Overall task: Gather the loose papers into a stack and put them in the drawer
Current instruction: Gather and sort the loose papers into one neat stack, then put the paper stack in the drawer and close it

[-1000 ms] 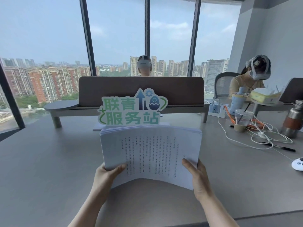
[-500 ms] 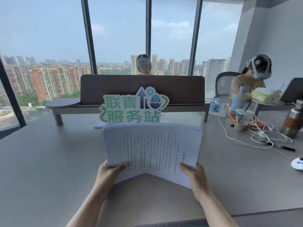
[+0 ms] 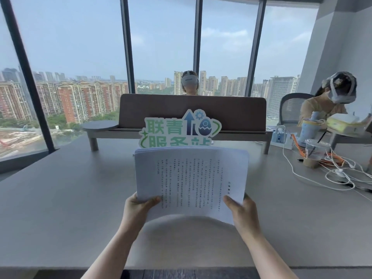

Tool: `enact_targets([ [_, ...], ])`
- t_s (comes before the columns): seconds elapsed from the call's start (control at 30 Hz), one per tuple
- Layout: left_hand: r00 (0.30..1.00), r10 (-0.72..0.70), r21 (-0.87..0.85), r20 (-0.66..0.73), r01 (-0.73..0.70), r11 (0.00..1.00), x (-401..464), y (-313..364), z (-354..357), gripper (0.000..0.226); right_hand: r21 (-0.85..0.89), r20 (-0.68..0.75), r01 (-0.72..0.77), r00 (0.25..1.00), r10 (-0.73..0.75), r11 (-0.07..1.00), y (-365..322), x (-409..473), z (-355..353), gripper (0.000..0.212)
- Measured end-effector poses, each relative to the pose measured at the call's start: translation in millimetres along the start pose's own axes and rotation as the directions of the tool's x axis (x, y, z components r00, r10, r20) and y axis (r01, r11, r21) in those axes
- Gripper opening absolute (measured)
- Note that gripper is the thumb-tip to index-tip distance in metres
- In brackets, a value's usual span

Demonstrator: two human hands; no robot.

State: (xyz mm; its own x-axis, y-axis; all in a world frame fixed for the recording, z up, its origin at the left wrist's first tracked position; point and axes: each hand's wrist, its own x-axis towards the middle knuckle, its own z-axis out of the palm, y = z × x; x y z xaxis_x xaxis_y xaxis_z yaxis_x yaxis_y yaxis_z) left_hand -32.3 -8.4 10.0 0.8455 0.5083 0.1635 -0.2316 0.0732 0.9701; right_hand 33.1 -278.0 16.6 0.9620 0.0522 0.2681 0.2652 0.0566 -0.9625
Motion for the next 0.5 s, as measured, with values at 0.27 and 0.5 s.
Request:
enact_targets([
  [0.27,0.991,0.096,0.101,-0.092,-0.086,0.991,-25.2,46.7,-73.6,0.045,-0.025,0.072,0.035,0.997,-0.033,0.999,-22.4,-5.1,67.2,0.026],
  [0.5,0.956,0.121,0.141,-0.267,-0.085,0.986,-69.0,78.7,-174.0,0.044,-0.091,0.248,0.104,0.966,-0.078,0.990,-44.8,-31.4,168.4,0.022],
])
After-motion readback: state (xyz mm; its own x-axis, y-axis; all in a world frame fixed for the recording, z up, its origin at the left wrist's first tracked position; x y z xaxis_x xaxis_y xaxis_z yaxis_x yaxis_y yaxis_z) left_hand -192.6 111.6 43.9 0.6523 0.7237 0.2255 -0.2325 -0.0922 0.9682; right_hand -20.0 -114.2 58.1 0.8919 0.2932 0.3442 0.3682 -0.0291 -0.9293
